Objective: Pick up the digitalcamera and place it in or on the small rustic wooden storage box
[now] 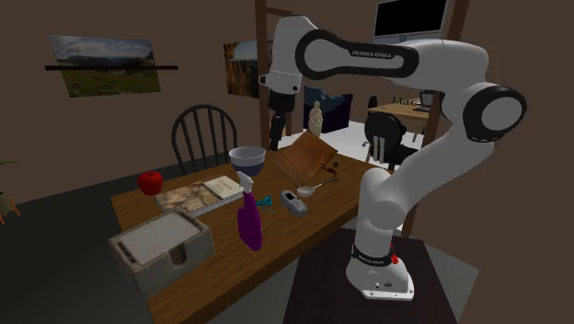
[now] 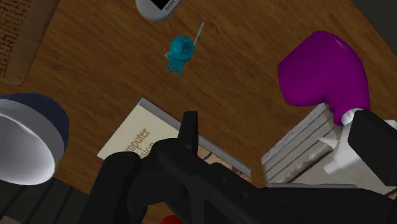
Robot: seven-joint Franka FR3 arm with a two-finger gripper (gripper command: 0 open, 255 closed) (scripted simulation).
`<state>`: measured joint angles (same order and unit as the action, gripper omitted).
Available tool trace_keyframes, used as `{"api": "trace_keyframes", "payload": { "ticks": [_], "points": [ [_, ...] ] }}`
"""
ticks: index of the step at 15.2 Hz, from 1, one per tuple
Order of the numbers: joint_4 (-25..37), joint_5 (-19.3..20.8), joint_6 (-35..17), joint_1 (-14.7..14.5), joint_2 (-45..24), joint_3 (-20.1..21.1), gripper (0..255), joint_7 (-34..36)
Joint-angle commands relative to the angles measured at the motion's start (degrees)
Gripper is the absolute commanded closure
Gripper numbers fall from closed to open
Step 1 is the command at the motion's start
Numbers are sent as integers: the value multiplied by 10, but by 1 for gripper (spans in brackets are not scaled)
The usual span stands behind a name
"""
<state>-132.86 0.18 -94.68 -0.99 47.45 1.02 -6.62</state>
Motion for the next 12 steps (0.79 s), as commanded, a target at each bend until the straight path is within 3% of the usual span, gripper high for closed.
{"api": "trace_keyframes", "payload": {
  "ticks": [1, 12],
  "points": [
    [0, 0, 0, 0, 0, 0, 0, 0],
    [-224, 17, -186, 94, 52, -9, 0, 128]
  ]
}}
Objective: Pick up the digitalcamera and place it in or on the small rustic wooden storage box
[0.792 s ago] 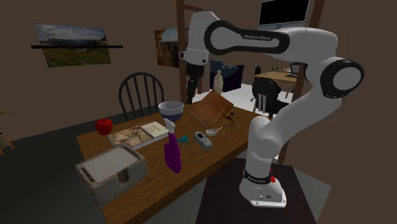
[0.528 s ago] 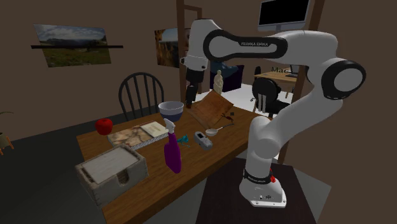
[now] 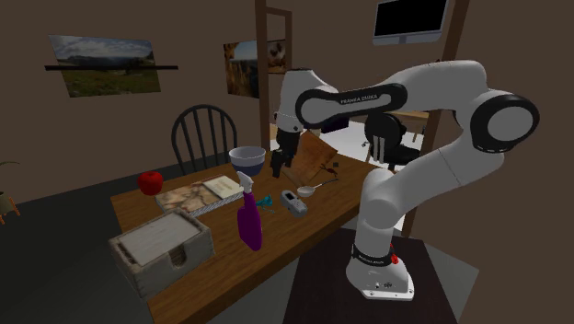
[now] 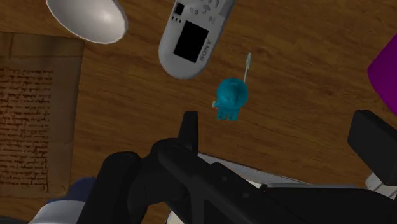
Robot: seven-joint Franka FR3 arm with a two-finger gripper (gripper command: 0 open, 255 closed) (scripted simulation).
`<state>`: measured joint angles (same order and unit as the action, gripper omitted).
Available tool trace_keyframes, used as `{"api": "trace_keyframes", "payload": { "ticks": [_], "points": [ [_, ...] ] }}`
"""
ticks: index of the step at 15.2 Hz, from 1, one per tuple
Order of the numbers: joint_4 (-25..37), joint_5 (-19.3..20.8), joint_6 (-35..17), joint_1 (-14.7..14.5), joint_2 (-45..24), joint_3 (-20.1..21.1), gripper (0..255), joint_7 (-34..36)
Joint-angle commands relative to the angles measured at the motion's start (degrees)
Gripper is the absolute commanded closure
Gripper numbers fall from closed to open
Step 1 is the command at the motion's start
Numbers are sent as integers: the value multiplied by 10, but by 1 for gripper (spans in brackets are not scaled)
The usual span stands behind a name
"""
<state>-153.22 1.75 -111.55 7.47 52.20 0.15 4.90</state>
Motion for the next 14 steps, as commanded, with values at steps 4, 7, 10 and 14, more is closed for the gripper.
{"api": "trace_keyframes", "payload": {
  "ticks": [4, 7, 10, 14],
  "points": [
    [-92, 7, -92, 47, 7, -1, 0, 61],
    [-143, 11, -153, 77, -1, -1, 0, 97],
    [-181, 13, -207, 101, -15, 1, 0, 126],
    [-196, 16, -257, 104, -50, 1, 0, 127]
  ]
}}
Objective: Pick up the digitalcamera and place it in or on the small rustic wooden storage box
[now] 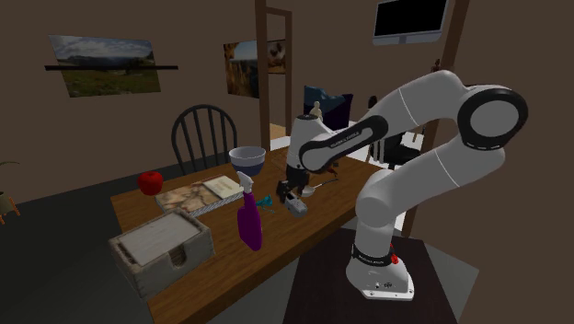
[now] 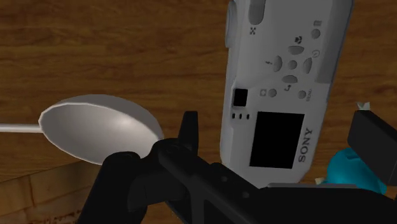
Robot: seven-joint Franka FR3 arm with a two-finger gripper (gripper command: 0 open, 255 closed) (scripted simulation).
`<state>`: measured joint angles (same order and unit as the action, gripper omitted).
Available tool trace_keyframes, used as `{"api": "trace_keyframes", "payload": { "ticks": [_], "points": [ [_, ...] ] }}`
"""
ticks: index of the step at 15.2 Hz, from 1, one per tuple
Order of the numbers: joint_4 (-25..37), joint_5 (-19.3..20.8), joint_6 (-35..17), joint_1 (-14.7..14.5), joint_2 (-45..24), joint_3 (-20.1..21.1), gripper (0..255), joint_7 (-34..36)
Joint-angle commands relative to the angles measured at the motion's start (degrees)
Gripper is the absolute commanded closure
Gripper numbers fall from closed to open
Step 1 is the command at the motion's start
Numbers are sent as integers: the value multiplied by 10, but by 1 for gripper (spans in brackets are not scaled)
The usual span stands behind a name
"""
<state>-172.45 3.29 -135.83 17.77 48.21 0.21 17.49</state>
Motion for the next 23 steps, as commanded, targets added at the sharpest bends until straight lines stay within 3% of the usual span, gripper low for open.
{"api": "trace_keyframes", "payload": {
  "ticks": [1, 3, 11, 12, 21, 23],
  "points": [
    [-7, 1, -27, 2, -19, 0, 0, 2],
    [-14, 3, -61, 4, -46, 0, 0, 2],
    [-14, 3, -61, 4, -46, 0, 0, 2],
    [-14, 3, -61, 4, -46, 0, 255, 2],
    [-14, 3, -61, 4, -46, 0, 255, 2],
    [-5, 2, -37, 3, -31, 0, 255, 1]
  ]
}}
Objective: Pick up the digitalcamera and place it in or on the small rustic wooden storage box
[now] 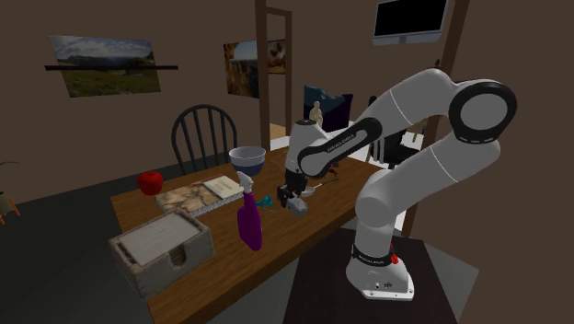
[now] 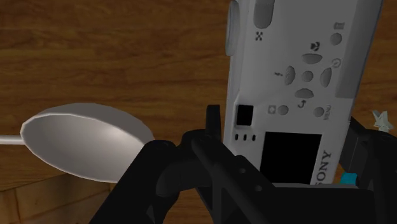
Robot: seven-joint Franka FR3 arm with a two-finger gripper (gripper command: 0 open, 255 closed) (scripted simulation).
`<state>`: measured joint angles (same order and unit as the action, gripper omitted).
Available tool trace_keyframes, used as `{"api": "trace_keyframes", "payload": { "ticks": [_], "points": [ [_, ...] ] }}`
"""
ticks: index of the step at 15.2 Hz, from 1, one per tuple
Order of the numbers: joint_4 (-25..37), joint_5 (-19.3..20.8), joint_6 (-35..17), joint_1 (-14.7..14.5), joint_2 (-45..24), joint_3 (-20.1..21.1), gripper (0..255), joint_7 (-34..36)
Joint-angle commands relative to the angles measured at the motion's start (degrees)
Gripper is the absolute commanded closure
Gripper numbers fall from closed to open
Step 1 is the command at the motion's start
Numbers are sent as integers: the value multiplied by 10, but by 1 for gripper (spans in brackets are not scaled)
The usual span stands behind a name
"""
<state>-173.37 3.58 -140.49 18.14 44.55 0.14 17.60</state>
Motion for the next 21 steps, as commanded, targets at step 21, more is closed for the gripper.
{"api": "trace_keyframes", "payload": {
  "ticks": [21],
  "points": [
    [132, -8, 217, -6, 85, -1, 255, -9]
  ]
}}
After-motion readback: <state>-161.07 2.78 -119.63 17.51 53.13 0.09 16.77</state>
